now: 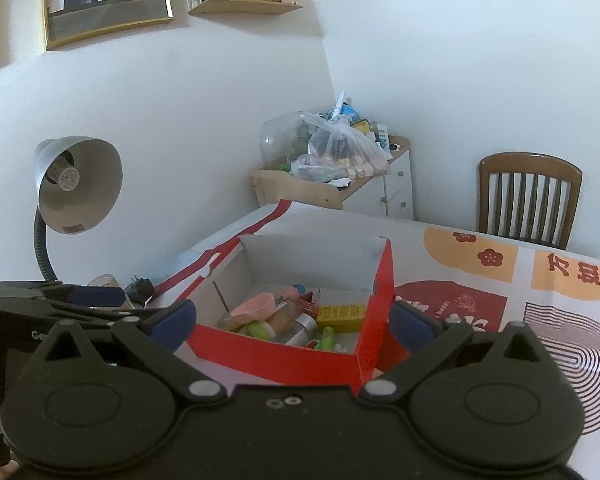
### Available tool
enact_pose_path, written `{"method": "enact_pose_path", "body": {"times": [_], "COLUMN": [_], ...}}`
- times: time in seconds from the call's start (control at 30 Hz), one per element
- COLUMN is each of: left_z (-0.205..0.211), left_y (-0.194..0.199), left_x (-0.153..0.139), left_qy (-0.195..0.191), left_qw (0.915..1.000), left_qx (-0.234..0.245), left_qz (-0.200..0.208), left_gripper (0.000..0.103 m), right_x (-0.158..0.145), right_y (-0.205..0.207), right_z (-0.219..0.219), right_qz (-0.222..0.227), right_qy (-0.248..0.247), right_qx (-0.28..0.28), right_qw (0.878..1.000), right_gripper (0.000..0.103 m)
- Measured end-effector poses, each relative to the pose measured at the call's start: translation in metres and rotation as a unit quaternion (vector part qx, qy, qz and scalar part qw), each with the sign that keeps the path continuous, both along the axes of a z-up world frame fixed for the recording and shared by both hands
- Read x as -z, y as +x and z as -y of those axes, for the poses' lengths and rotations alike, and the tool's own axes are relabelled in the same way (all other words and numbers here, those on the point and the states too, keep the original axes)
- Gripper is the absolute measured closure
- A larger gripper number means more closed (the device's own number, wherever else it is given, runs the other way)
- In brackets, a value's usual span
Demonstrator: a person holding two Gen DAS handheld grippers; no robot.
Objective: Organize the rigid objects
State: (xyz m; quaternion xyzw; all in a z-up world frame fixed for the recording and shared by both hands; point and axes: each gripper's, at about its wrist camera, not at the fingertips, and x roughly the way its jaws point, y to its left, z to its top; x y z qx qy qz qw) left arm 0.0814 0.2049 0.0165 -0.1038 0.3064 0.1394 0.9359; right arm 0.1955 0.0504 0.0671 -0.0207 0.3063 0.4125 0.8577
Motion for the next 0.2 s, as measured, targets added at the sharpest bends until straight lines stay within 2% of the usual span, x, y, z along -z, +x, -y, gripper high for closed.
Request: {"method": "enact_pose_path", "body": {"times": [0.2], "left_z": [-0.0018], "left_y": [-0.0013], "left_x": [0.0007], "left_qy": [0.000], "left_qw": [1.0000], "left_qx": [0.005], "left_qz": [-0.001], "left_gripper": [0.000], "right_x": [0.0024], "right_y": [-0.0029], "right_z": [-0.0010], "right_qz": [-0.006], "right_qy": [-0.006], "right_qx": [0.004], "right_qw": [1.000], "right_gripper": [0.000]}}
